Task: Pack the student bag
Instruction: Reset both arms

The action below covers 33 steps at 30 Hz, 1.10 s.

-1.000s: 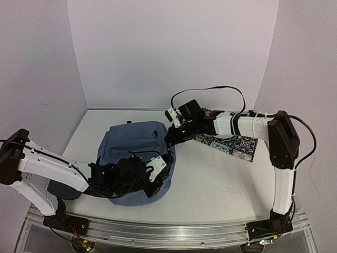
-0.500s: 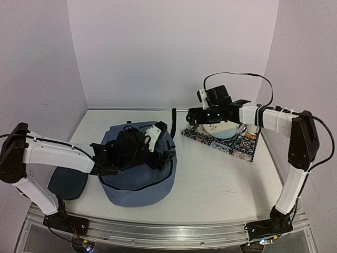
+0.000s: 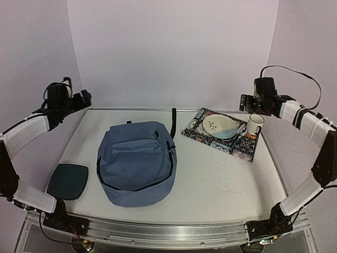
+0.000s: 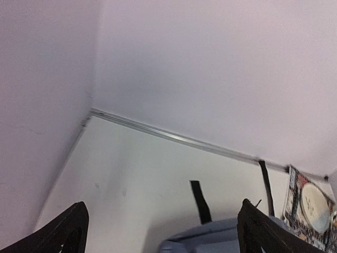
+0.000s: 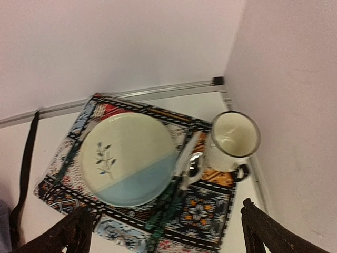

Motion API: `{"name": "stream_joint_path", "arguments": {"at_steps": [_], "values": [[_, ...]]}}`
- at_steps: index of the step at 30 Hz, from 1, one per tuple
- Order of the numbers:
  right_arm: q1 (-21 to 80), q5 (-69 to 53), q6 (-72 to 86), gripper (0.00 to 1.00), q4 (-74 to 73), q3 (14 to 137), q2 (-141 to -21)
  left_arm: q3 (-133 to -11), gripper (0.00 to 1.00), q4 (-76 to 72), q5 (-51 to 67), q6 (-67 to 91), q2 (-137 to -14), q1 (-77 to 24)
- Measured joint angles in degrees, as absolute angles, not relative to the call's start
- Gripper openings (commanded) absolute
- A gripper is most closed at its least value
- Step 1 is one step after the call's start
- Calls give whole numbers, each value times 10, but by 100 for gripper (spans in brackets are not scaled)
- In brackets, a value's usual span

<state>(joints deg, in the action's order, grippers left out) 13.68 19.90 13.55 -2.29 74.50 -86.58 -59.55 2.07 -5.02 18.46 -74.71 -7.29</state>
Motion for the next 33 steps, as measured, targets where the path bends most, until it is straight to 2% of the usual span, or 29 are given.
{"name": "stream_joint_path", "arguments": {"at_steps": [3,5,17,23,33], "values": [[116,240,121,98,-32,713,-795,-590,100,58,-22,195,-691,34],[116,265,106,98,-37,699,-747,-590,100,82,-20,191,-653,61],[117,320,38,98,-61,664,-502,-695,100,178,-52,103,-496,57],[117,309,22,98,-66,663,-448,-746,100,173,-73,74,-441,56],[117,297,19,98,-75,652,-440,-725,100,177,-76,74,-439,50]]}}
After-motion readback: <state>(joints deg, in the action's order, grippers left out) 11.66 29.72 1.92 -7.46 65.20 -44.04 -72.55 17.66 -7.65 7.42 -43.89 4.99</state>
